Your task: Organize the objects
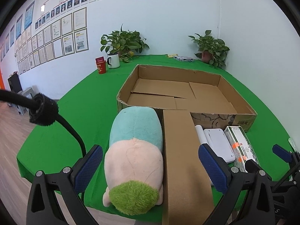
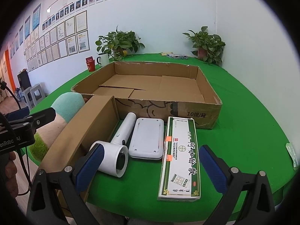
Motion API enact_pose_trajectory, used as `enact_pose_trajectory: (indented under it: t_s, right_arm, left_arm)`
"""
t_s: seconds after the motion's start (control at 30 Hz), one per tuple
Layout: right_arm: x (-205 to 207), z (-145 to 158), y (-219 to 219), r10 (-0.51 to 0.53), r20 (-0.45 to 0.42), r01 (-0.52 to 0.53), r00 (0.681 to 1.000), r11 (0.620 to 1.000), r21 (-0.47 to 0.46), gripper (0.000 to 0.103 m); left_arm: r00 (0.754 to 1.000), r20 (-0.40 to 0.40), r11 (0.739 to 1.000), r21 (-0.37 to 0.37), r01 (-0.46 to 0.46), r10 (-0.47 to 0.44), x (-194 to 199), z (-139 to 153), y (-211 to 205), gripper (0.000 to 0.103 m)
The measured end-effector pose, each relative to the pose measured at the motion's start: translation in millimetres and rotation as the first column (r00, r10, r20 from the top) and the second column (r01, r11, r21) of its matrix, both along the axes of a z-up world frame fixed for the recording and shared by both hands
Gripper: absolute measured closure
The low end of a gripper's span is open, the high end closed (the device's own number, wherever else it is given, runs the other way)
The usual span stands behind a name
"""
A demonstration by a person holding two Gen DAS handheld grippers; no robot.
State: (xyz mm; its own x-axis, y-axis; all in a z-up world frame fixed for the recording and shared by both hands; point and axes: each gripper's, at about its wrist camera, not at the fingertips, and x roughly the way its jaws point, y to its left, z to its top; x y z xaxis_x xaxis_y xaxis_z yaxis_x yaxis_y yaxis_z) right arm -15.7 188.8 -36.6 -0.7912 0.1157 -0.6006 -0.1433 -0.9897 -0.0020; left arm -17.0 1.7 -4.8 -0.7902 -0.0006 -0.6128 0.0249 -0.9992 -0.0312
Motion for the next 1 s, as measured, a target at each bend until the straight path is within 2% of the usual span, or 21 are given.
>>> enact_pose_trajectory:
  t_s: [0.63,1.0]
  right_arm:
    - [-3.5,-1.7,3.0,-0.052,0.064,0.048,0.997,0.997,0.055,0.002]
    - [-4.6,1.2,-0.5,-0.053,0.065,0.048,0.996,0.996,0.074,0.002]
  left_arm:
    - [0.999,0.015,0.999,-0.005,0.036,-0.036,0.3,-1.5,-0.5,0.002]
    - [0.999,0.005,0.999,-0.003,0.046,-0.046,1.2,0.8,-2.3,0.002]
